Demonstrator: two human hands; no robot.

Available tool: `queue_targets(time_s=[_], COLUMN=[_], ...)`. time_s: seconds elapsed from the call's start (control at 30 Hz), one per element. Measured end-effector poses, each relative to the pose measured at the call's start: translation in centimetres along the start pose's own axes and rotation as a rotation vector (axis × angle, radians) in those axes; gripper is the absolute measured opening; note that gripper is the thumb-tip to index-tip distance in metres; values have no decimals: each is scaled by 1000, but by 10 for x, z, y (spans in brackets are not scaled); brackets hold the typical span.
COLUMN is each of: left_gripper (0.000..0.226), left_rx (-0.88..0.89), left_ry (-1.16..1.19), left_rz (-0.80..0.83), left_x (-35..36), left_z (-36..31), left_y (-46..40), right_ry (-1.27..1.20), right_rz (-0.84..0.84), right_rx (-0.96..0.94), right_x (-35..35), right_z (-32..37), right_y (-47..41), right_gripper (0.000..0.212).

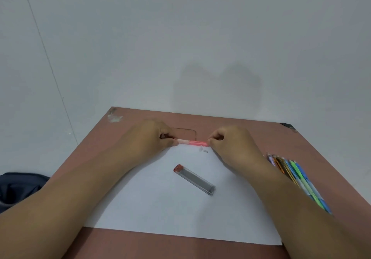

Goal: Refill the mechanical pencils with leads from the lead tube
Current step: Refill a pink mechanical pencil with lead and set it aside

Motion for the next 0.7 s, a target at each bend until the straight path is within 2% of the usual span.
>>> queue_targets(time_s=[0.07, 0.13, 0.17, 0.3, 0.37, 0.4, 0.5, 0.7], left_gripper=[9, 11, 12, 12, 7, 6, 7, 16], left_rx=[-9, -12, -6, -47, -45, -36, -31, -29], left_ry=[7, 15, 17, 82, 132, 151, 246, 579], left_rz=[11, 29, 33, -7, -37, -45, -34, 142], left_x=[0, -1, -2, -14, -20, -22, -24, -15], left_z=[1, 2, 1, 1, -2, -5, -12, -33], left_y=[0, 1, 2, 7, 10, 11, 17, 29], right_ry=[-46, -96, -86, 147, 232, 240, 183, -158], right_rz=[-63, -41, 27, 384, 479, 487, 455, 171], right_rx=[-25, -96, -135, -148, -156, -178, -194, -143], right_x=[-8, -13, -12, 8, 17, 18, 19, 1], right_z=[5, 19, 29, 48, 51, 52, 52, 41], right_y=[2, 9, 14, 37, 43, 44, 42, 27], right_gripper=[16, 9, 7, 46, 49, 43, 18, 14])
Point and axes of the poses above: each hand's wrist, its own y-axis away from the middle knuckle, its own x-axis out of the palm, z = x × y, the point moved 8 cm from there along -y, towards the middle knuckle, and after that the axes turned 2 degrees about -x, right-handed, at the moved point
